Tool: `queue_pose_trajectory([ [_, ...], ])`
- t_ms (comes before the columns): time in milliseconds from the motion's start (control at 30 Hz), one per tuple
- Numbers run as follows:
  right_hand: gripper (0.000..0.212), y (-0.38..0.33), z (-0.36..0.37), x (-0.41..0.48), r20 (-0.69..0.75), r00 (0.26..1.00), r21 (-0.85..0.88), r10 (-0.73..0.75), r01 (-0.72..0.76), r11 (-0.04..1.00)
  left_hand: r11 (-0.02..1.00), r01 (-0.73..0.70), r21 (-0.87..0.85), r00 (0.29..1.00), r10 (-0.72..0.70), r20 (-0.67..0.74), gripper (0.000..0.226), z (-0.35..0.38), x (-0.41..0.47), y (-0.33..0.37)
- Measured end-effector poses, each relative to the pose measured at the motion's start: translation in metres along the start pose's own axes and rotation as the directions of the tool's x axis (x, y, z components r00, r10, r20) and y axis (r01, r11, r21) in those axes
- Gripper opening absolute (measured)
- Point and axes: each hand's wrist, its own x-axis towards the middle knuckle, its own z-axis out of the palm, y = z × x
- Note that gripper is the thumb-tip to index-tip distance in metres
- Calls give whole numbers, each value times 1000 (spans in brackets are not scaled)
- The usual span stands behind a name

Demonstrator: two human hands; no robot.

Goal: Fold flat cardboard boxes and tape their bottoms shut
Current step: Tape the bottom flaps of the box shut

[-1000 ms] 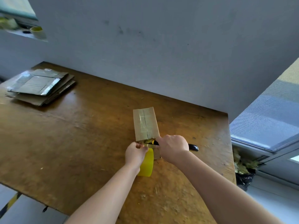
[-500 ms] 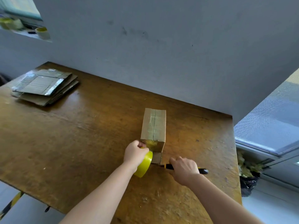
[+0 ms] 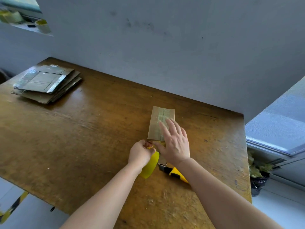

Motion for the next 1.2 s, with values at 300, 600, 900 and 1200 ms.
queue_pose_trajectory([
  [300, 61, -2, 21, 11, 161, 987, -155, -24, 50, 987, 998, 55, 19, 998, -55, 6, 9, 1, 6, 2],
  [600, 60, -2, 23, 14, 134, 990, -177, -54, 77, 981, 975, 175, 134, 967, -196, 161, 12, -9, 11, -9],
  [900, 75, 3, 20, 7, 177, 980, -123, -91, 113, 986, 994, 94, 50, 977, -102, 187, 4, -32, 7, 0],
  [1200, 90, 12, 19, 9, 321, 946, -27, -42, 53, 998, 854, -336, 396, 931, 239, 275, 10, -25, -18, 0],
])
